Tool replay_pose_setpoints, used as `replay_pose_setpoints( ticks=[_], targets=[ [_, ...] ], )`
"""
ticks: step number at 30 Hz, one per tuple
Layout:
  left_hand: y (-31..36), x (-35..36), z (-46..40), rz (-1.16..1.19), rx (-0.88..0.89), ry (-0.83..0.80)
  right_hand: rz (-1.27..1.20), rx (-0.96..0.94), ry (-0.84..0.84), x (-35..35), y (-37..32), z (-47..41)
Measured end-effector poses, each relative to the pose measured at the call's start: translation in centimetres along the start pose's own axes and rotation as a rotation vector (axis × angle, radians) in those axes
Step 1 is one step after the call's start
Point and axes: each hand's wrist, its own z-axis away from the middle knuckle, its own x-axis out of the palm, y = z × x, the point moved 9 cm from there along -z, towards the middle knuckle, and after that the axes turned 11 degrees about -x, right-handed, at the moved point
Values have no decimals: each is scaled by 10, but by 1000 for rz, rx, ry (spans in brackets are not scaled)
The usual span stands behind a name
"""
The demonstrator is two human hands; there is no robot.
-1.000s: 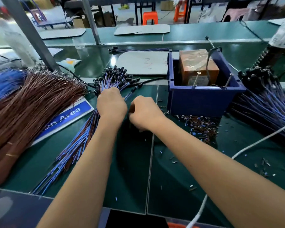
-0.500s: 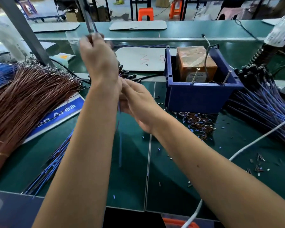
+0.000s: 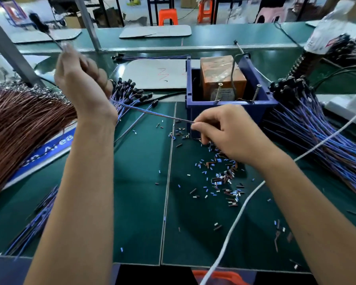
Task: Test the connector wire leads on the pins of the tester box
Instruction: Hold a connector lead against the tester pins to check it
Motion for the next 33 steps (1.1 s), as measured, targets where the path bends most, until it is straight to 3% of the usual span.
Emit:
replay_pose_setpoints(
  ticks=[3,5,10,14,22,28,33],
  targets=[
    [-2,22,35,-96,173,-241,229,-31,127,-31,16,24],
    [-8,45,71,-286,353,-362,287,-106,220,-47,16,36],
    [-61,107,157,-820,749,-727,168,-214,320,-58,24,52],
    [-99,117,173,-934,675,-916,-41,-141,363,-56,36,60],
    [-122,89,133,-876,428,-715,-395,102,349,-34,73,65],
    [-132,85,131,-841,252,-766,-472,133,314,-30,79,64],
    [-129,86,135,-842,240,-803,-501,158,256,-29,84,67]
  ],
)
